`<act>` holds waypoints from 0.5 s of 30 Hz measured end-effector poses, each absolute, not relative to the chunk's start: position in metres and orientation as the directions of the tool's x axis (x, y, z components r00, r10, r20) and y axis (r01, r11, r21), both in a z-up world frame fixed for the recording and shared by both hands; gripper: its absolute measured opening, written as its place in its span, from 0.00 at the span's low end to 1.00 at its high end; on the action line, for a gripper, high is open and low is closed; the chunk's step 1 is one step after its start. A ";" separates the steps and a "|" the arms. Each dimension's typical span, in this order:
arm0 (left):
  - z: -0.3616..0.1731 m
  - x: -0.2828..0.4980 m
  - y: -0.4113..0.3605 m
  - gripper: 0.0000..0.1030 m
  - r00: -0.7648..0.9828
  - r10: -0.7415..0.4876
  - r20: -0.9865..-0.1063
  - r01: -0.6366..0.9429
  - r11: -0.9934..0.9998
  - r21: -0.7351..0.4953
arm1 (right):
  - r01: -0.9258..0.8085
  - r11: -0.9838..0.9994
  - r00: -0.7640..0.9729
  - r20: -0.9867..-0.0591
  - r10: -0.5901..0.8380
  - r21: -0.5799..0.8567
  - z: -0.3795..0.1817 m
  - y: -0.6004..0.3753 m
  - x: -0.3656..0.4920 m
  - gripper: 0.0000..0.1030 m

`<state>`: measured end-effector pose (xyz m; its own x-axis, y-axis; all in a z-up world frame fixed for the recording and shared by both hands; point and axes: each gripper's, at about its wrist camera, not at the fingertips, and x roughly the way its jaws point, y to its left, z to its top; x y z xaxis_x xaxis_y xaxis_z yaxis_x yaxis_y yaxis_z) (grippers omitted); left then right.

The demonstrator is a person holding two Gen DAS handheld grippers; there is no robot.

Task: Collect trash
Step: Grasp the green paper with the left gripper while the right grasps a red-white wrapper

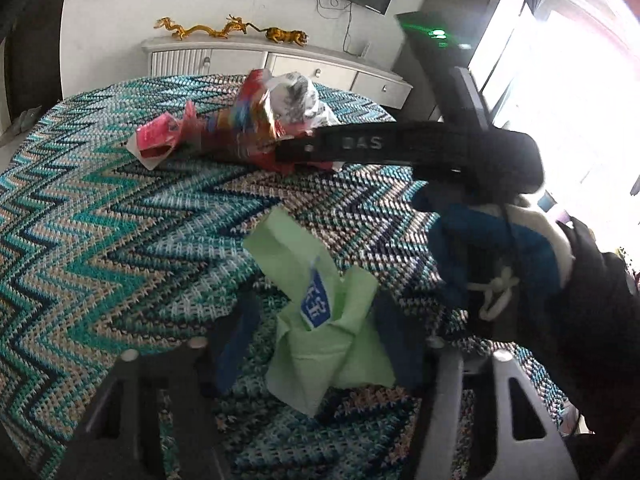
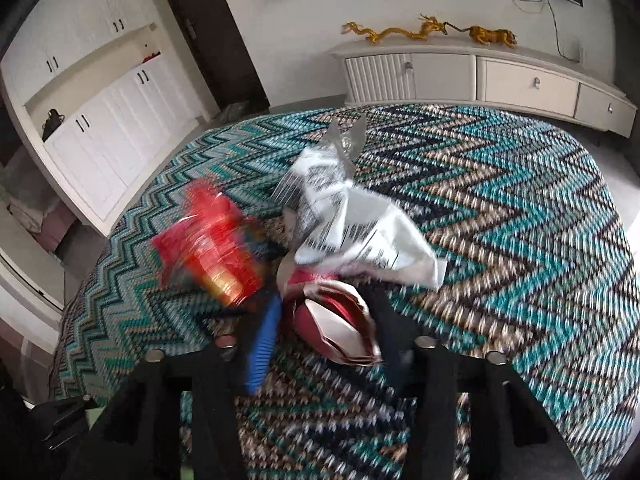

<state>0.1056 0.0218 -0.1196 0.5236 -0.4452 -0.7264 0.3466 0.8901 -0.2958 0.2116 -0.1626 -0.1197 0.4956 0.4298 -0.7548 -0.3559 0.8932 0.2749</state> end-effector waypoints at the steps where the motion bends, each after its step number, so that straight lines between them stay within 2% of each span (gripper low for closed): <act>1: -0.120 0.105 0.021 0.48 0.524 -0.441 -0.729 0.347 0.892 -0.291 | -0.355 0.893 0.496 -0.754 0.432 0.278 -0.119 -0.165 0.207 0.35; 3: -0.120 0.104 0.020 0.40 0.522 -0.438 -0.732 0.350 0.893 -0.284 | -0.349 0.891 0.496 -0.750 0.438 0.290 -0.117 -0.173 0.193 0.34; 7: -0.118 0.092 0.019 0.32 0.526 -0.435 -0.731 0.350 0.894 -0.281 | -0.333 0.887 0.503 -0.735 0.455 0.321 -0.110 -0.194 0.162 0.34; 15: -0.095 0.063 0.029 0.27 0.601 -0.386 -0.700 0.298 0.921 -0.252 | -0.301 0.886 0.569 -0.679 0.463 0.352 -0.074 -0.249 0.071 0.34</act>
